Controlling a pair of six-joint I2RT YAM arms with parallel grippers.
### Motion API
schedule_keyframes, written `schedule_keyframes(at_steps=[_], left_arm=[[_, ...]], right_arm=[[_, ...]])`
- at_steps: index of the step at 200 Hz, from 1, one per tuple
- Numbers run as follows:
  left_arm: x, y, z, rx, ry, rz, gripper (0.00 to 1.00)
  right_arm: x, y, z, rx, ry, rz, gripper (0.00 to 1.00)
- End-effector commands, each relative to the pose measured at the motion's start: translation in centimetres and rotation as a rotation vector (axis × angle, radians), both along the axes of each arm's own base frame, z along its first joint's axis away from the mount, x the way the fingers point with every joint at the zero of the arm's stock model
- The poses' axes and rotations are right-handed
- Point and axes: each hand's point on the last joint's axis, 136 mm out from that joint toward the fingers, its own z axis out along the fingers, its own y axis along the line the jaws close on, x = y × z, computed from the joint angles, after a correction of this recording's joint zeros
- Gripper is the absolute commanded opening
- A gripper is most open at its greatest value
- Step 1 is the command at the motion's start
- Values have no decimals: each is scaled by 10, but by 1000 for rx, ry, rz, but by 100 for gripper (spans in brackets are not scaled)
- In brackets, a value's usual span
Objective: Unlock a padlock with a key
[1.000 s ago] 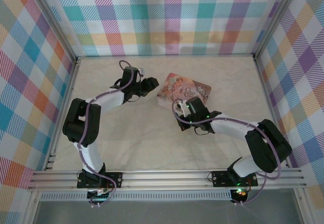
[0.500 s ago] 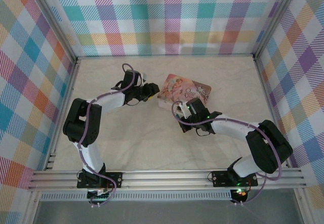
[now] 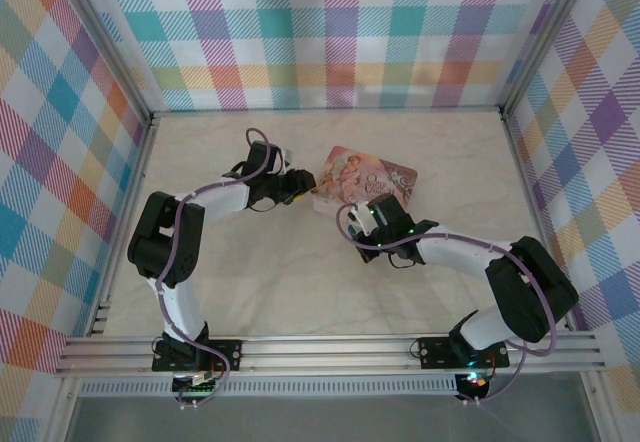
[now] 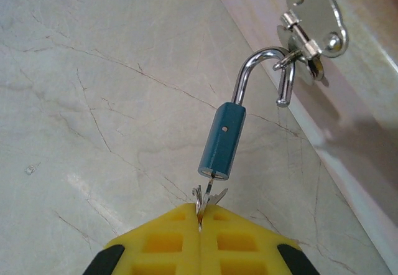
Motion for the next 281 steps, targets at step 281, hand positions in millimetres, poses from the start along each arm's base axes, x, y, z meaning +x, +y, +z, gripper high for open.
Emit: schedule_keyframes(at_steps=[281], left_arm=[[4, -2, -6, 52, -1, -18, 44]], right_arm=[[33, -24, -5, -303, 5, 4, 0]])
